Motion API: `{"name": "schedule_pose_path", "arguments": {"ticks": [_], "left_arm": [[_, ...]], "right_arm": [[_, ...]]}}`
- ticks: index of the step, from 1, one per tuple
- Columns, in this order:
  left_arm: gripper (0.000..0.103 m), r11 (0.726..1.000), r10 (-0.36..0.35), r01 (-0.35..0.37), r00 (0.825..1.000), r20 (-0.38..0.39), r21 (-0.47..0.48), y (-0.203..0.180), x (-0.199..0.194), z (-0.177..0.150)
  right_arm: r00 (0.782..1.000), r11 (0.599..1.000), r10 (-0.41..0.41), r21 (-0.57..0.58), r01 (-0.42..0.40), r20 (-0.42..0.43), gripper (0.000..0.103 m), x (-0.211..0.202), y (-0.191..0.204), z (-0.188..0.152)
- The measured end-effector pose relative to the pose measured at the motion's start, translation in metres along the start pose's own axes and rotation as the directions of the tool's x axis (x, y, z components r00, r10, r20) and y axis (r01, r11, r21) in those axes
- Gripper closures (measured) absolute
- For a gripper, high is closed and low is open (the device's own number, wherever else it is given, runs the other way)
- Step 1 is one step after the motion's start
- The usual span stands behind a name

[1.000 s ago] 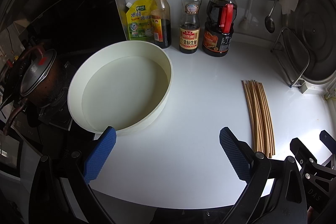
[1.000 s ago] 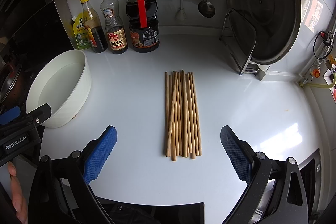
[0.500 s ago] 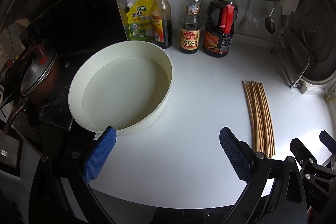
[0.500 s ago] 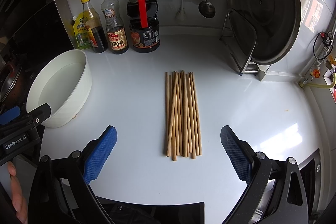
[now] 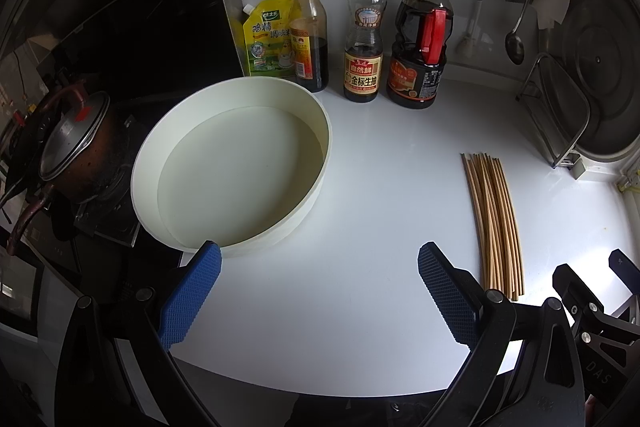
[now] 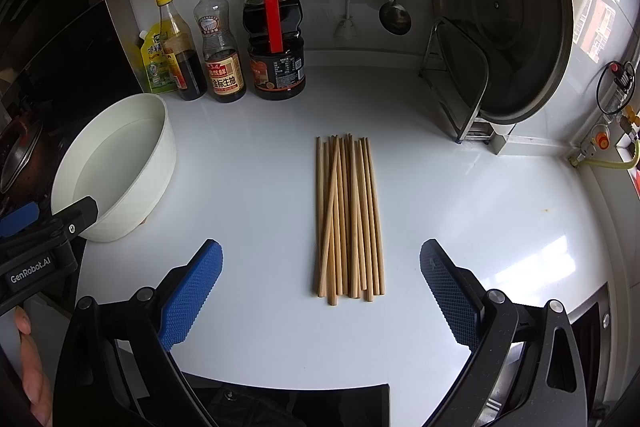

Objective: Organize utensils

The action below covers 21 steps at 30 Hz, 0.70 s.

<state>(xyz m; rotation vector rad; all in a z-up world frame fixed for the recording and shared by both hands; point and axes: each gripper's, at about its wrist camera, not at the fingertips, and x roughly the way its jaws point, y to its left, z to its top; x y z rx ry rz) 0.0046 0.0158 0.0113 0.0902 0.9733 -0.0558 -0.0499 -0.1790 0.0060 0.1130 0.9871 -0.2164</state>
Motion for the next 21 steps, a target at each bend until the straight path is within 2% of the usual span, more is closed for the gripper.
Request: {"name": "schedule_pose_path", "arguments": {"ticks": [16,21], "left_arm": [[0.006,1.000,-0.010,0.010,1.000,-0.005,0.006,0.001,0.003,-0.001],[0.006,0.997,-0.047,0.048,0.999,-0.024,0.053,-0.015,0.014,-0.008]], "right_arm": [[1.000,1.000,0.006,0.005,-0.005,-0.003,0.008,-0.003,-0.001,0.002],[1.000,1.000,-0.009,0.019,0.009,0.002,0.008,0.005,-0.015,-0.003]]}}
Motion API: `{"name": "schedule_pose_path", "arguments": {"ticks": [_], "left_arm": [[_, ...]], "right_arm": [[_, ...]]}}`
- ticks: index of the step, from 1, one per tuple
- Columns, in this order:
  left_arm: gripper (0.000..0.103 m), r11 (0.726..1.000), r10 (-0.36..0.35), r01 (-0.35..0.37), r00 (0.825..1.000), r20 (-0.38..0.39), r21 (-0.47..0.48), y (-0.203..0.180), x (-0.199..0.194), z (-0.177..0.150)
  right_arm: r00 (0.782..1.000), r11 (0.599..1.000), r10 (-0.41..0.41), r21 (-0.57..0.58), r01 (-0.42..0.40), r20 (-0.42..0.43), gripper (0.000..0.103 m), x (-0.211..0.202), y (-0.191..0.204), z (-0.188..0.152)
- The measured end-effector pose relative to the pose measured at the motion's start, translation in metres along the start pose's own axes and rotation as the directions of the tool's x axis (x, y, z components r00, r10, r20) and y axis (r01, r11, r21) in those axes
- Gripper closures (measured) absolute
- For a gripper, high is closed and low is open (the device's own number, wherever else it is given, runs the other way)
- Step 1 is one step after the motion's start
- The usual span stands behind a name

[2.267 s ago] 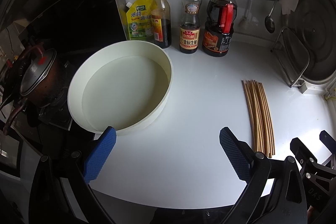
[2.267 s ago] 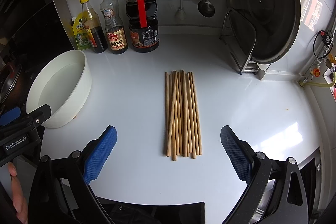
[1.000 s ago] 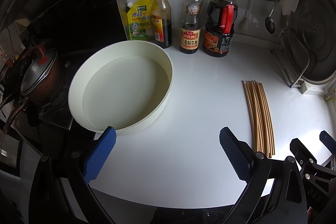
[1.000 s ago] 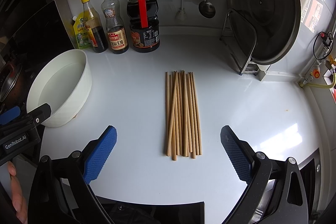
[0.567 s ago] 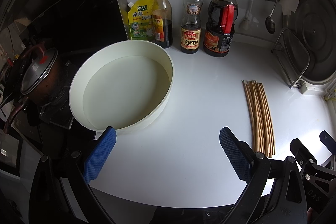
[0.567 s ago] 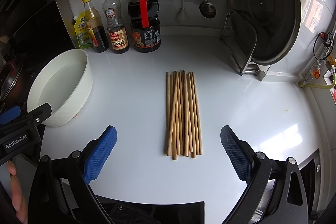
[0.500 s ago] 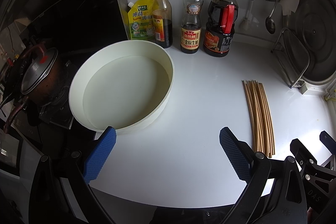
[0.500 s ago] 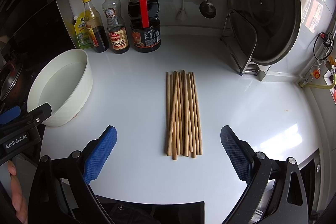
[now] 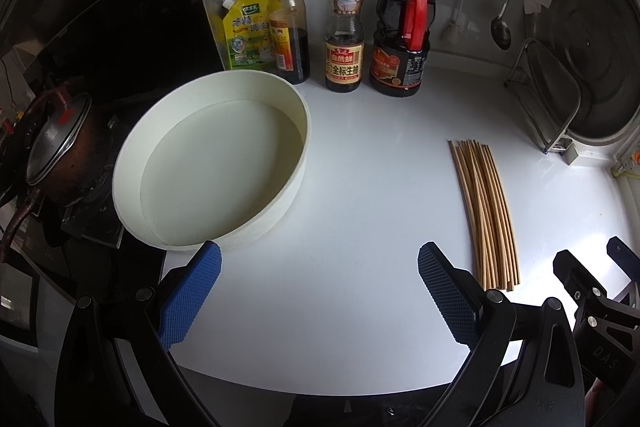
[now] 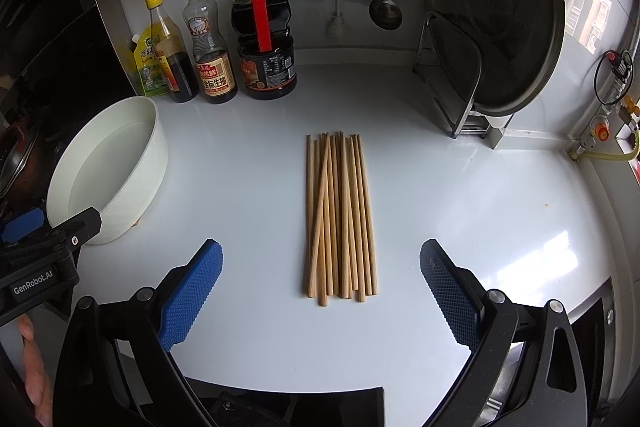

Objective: Organize utensils
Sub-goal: 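Move both tools down toward the bundle of wooden chopsticks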

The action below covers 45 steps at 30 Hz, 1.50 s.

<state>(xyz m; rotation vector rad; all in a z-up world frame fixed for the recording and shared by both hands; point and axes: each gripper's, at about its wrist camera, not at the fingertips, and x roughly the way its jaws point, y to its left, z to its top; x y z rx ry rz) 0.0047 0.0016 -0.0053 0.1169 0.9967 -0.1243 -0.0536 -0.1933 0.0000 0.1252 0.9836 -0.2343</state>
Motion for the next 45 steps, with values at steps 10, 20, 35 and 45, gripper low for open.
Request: {"name": "schedule_pose_path", "arguments": {"ticks": [10,20,35,45], "left_arm": [[0.006,0.991,-0.110,0.111,0.994,-0.010,0.077,-0.058,0.054,0.002],[0.006,0.987,-0.150,0.151,0.988,-0.028,0.062,-0.098,0.120,0.005],[0.006,0.989,-0.129,0.133,0.989,-0.064,0.062,-0.122,0.160,0.010],[0.006,0.987,-0.144,0.149,0.986,-0.083,0.054,-0.128,0.168,0.009]], "right_arm": [[0.996,0.996,-0.092,-0.012,0.092,-0.008,0.008,0.048,-0.061,-0.008],[0.998,0.998,-0.067,0.001,0.067,0.003,0.008,0.112,-0.091,-0.012],[0.990,0.988,-0.135,-0.084,0.132,-0.030,0.009,0.163,-0.091,-0.004],[0.990,0.984,-0.136,-0.123,0.130,-0.047,0.009,0.170,-0.091,-0.007]]}}
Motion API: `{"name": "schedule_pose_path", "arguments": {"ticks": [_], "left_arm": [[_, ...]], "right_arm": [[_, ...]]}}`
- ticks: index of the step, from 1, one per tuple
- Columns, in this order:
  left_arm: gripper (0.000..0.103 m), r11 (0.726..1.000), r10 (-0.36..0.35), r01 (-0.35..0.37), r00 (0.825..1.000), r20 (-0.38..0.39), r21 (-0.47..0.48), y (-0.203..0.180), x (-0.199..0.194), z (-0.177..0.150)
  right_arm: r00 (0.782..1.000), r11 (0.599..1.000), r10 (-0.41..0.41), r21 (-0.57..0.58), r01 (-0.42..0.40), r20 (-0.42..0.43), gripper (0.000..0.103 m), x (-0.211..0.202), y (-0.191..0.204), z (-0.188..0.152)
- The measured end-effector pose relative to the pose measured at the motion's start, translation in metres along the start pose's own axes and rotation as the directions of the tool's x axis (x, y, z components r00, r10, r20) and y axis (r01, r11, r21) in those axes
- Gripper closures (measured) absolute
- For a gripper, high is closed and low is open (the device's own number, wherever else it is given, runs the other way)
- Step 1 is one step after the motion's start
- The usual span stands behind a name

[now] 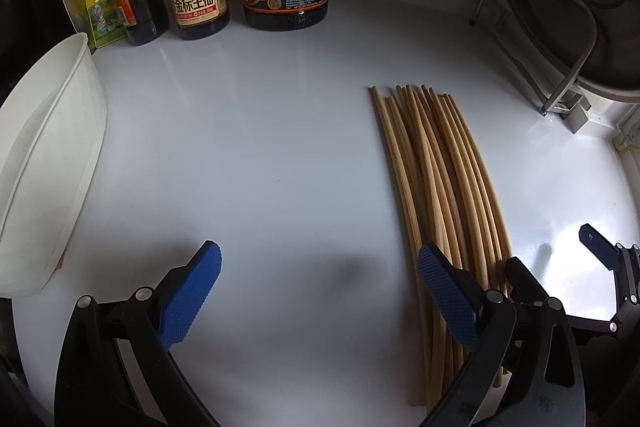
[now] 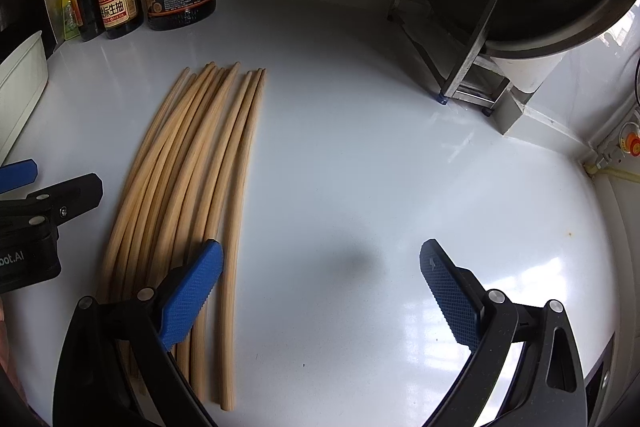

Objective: Organize utensils
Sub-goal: 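Move both tools down toward the bundle of wooden chopsticks, then close the left tool on one chopstick while the right tool grasps another chopstick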

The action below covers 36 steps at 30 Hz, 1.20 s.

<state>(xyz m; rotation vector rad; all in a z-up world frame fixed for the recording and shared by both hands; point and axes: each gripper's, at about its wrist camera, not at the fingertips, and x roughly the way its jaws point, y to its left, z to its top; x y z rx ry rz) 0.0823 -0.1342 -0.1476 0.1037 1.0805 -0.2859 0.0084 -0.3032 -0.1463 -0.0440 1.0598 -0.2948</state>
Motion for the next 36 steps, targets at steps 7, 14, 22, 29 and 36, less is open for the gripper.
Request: {"name": "schedule_pose_path", "arguments": {"ticks": [7,14,22,29,36], "left_arm": [[0.006,1.000,0.018,-0.018,1.000,-0.004,0.023,-0.005,0.002,-0.002],[0.006,1.000,0.013,-0.013,1.000,-0.017,0.019,-0.006,0.005,-0.005],[0.006,0.999,0.031,-0.030,0.999,-0.017,0.040,-0.011,0.009,-0.007],[0.006,0.999,0.042,-0.041,0.999,-0.023,0.035,-0.010,0.013,-0.007],[0.006,0.997,0.068,-0.067,0.998,-0.012,0.028,-0.006,0.014,-0.005]], "right_arm": [[1.000,1.000,-0.001,0.007,0.001,0.009,0.009,0.002,-0.005,-0.003],[1.000,0.999,0.015,0.028,-0.016,0.014,0.009,0.003,-0.009,-0.004],[1.000,1.000,0.014,0.022,-0.014,0.018,0.009,0.003,-0.012,-0.005],[0.999,1.000,0.014,0.016,-0.015,0.029,0.009,0.004,-0.013,-0.005],[0.998,1.000,0.022,-0.022,-0.021,0.054,0.009,0.005,-0.009,-0.001]]}}
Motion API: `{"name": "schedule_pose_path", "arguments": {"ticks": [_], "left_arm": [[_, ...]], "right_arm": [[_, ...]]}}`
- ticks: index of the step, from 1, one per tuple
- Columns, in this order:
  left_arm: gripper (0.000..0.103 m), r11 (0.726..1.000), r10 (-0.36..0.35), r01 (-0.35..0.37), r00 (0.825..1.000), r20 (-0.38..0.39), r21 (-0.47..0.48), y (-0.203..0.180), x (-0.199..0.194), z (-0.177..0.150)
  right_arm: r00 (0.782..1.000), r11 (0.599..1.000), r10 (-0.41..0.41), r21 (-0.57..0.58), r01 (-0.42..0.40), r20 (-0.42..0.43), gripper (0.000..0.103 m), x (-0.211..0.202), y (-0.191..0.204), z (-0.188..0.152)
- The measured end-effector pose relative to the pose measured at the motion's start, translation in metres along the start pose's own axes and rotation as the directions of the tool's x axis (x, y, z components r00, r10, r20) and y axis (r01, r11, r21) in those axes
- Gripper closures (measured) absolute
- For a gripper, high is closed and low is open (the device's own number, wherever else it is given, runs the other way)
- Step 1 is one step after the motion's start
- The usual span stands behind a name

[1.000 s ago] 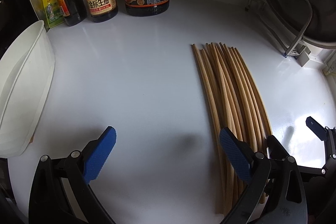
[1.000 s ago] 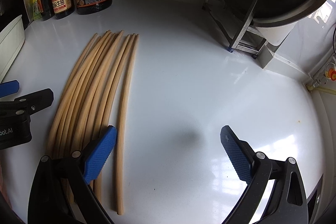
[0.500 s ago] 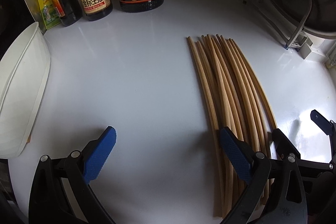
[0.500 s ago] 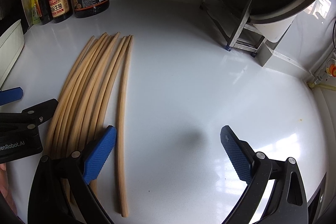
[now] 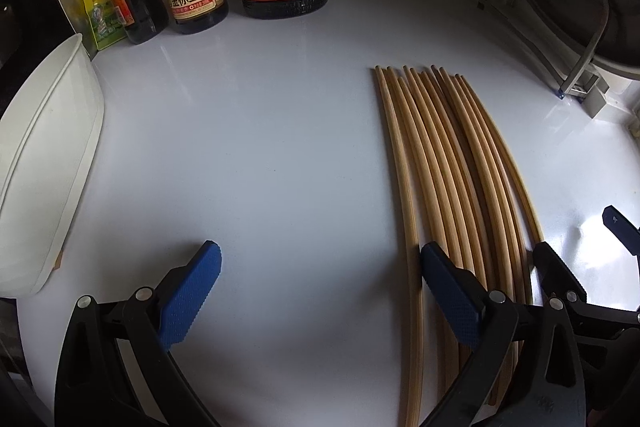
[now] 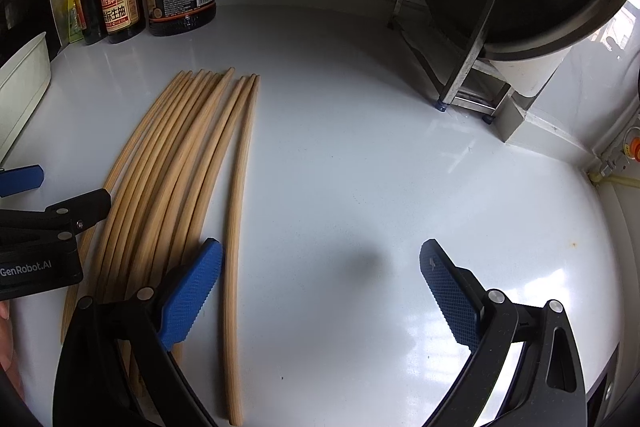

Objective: Organize utensils
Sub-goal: 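Close the left tool on one chopstick while the right tool grasps another chopstick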

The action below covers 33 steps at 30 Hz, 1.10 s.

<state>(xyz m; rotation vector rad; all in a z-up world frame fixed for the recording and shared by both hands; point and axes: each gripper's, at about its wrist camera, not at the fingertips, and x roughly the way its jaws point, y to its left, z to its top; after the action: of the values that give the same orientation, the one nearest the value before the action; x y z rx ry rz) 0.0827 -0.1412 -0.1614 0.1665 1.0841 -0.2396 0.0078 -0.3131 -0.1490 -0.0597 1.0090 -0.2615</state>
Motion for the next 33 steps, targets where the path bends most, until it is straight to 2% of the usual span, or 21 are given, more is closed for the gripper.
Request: {"name": "schedule_pose_path", "arguments": {"ticks": [2,4,7,8,11,14,15,16,18,21,24,28,33], "left_arm": [[0.007,1.000,-0.006,0.006,1.000,0.002,0.000,0.001,0.000,0.000],[0.014,1.000,-0.015,0.015,1.000,0.008,0.001,0.001,-0.001,0.001],[0.023,1.000,-0.019,0.019,1.000,0.019,0.011,-0.001,-0.004,0.001],[0.025,1.000,-0.021,0.021,1.000,0.023,0.015,-0.002,-0.005,0.001],[0.040,0.999,-0.030,0.029,0.999,0.030,0.033,-0.005,-0.008,0.002],[0.064,0.998,-0.038,0.036,0.999,0.033,0.049,-0.009,-0.012,0.001],[0.082,0.998,-0.039,0.037,0.999,0.034,0.056,-0.010,-0.013,0.000],[0.095,0.998,-0.037,0.035,0.999,0.032,0.061,-0.011,-0.013,0.000],[0.095,0.997,-0.038,0.036,0.999,0.031,0.065,-0.011,-0.013,0.001],[0.096,0.996,-0.060,0.058,0.998,0.021,0.061,-0.007,-0.013,0.001],[0.096,0.994,-0.100,0.100,0.995,-0.002,0.047,-0.003,-0.013,0.002],[0.096,0.990,-0.138,0.139,0.990,-0.028,0.024,0.003,-0.016,0.001],[0.096,0.985,-0.171,0.171,0.985,0.001,0.032,0.010,-0.041,0.007]], "right_arm": [[1.000,1.000,-0.002,-0.012,0.002,0.009,0.009,0.000,0.002,0.002],[1.000,1.000,0.005,-0.021,-0.004,0.015,0.011,0.000,0.005,0.003],[1.000,0.999,0.023,-0.031,-0.022,0.021,0.020,0.000,0.009,0.005],[0.999,0.999,0.029,-0.036,-0.029,0.023,0.025,0.000,0.011,0.005],[0.998,0.996,0.065,-0.061,-0.064,0.024,0.046,-0.002,0.019,0.006],[0.994,0.992,0.104,-0.076,-0.102,0.022,0.064,-0.003,0.024,0.007],[0.992,0.990,0.123,-0.074,-0.121,0.017,0.071,-0.003,0.025,0.007],[0.990,0.988,0.142,-0.070,-0.141,0.013,0.075,-0.003,0.025,0.007],[0.987,0.985,0.159,-0.069,-0.158,0.008,0.096,-0.002,0.027,0.007],[0.987,0.984,0.158,-0.078,-0.157,0.004,0.097,-0.002,0.031,0.007],[0.980,0.979,0.199,-0.033,-0.199,-0.006,0.097,-0.002,0.025,0.007],[0.977,0.977,0.212,0.011,-0.212,-0.013,0.097,-0.007,0.017,0.005],[0.980,0.979,0.200,0.043,-0.200,0.000,0.097,-0.026,0.011,0.015]]}}
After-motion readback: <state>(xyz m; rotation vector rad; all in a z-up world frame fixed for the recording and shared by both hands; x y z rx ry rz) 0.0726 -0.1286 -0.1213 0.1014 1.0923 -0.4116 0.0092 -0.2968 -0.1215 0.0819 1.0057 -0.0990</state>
